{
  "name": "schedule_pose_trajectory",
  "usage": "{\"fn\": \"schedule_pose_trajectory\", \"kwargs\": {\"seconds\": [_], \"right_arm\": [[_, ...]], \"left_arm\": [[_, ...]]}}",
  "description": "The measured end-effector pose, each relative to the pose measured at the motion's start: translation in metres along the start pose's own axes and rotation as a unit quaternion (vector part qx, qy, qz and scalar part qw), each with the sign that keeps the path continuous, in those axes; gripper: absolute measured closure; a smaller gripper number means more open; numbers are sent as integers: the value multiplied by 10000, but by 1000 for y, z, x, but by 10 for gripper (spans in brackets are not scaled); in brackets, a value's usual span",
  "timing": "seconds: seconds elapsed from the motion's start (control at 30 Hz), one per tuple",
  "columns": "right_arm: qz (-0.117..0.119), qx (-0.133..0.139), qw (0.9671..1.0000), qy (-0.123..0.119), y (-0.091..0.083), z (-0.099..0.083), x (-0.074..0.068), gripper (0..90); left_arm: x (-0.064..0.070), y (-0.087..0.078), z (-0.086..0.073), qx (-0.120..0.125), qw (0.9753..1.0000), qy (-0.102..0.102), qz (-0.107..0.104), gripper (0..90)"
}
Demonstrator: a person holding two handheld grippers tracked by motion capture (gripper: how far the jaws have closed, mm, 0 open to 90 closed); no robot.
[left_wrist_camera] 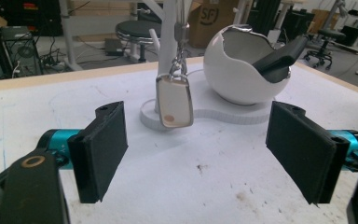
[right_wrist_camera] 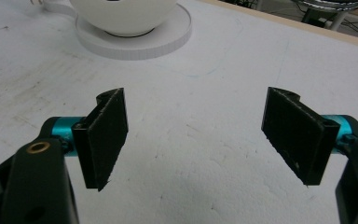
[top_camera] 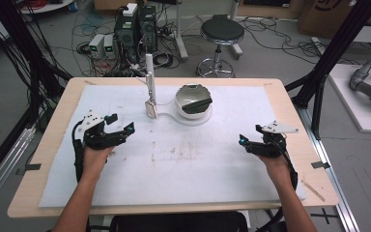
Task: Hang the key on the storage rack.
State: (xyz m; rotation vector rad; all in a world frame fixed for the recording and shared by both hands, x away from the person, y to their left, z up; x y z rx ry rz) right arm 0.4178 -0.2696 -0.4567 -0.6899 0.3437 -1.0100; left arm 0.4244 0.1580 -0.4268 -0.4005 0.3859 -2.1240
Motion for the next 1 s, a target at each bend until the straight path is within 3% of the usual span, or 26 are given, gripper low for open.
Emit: {"fn": "schedule_pose_trajectory", "kwargs": {"seconds": [0.3,1.0], "right_arm": [[24,-51,10000,-59,2,-3,-5,230],[1,7,9999,-105,4,0,-8,230]], "left_arm": [[4,2,-7,-97,9999,97,-9,207],[-4,-1,-12,-130,9999,-15,47,207]]}}
Point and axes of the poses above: each handheld gripper's, and its own axes: y roughly forward along the jaws, z roughly out of its top, x roughly to its right, the point moved 10 cm from there along y, roughly forward along the jaws, and after that the axes turned 11 degrees about -x, right-handed, at the moved point
